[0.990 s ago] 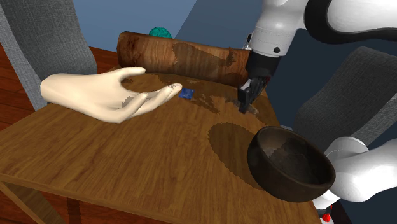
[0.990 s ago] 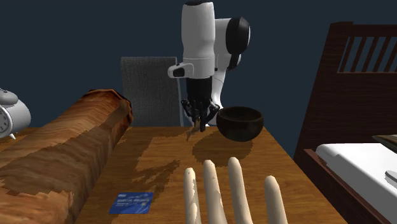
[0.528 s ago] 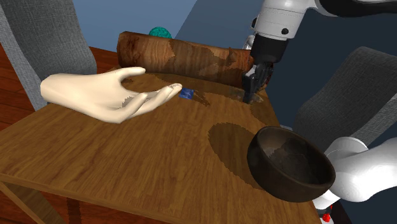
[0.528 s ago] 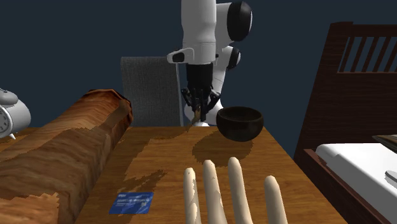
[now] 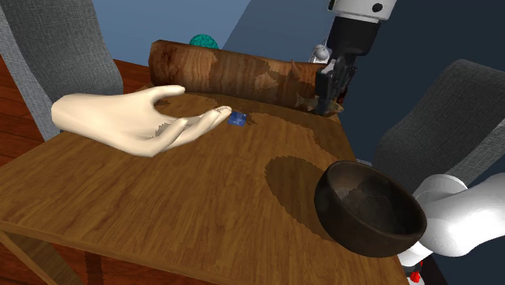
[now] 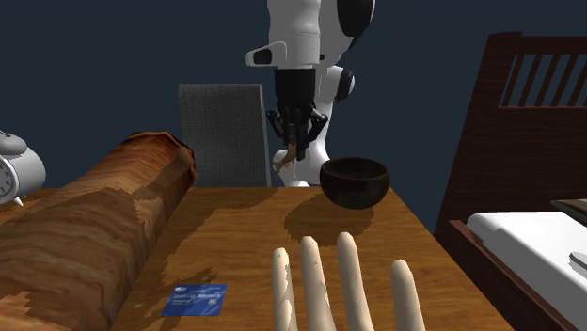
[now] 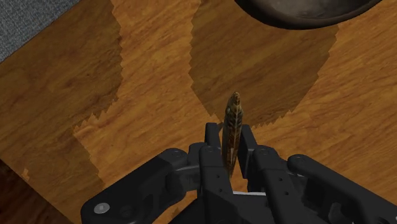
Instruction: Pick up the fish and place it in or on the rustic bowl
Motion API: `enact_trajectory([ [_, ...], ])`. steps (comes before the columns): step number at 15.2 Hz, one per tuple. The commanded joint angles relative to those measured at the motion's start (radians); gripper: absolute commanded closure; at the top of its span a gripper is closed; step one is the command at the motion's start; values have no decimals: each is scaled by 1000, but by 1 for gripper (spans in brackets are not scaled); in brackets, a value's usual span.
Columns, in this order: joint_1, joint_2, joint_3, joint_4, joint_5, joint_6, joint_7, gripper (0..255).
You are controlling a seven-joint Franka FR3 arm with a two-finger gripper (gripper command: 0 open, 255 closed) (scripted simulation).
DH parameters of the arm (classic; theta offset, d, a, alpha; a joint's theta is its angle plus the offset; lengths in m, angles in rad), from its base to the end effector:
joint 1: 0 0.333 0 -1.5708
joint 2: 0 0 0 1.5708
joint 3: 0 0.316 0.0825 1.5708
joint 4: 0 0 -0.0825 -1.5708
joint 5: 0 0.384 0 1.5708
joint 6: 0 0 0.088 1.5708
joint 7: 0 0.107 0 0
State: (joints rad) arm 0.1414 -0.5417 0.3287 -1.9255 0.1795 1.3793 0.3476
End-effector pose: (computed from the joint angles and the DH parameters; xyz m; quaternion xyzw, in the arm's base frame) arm 0.2998 0.2237 0.6761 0.9984 0.0536 -0.0161 0.0014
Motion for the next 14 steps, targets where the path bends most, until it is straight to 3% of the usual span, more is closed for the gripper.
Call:
enact_trajectory([
  [1,-2,11,-1,33,-3,-23,2,255],
  [3,-3,18,-2,56,-5,-38,4,255],
  [14,87,-250,83,-86,138,-131,166,255],
])
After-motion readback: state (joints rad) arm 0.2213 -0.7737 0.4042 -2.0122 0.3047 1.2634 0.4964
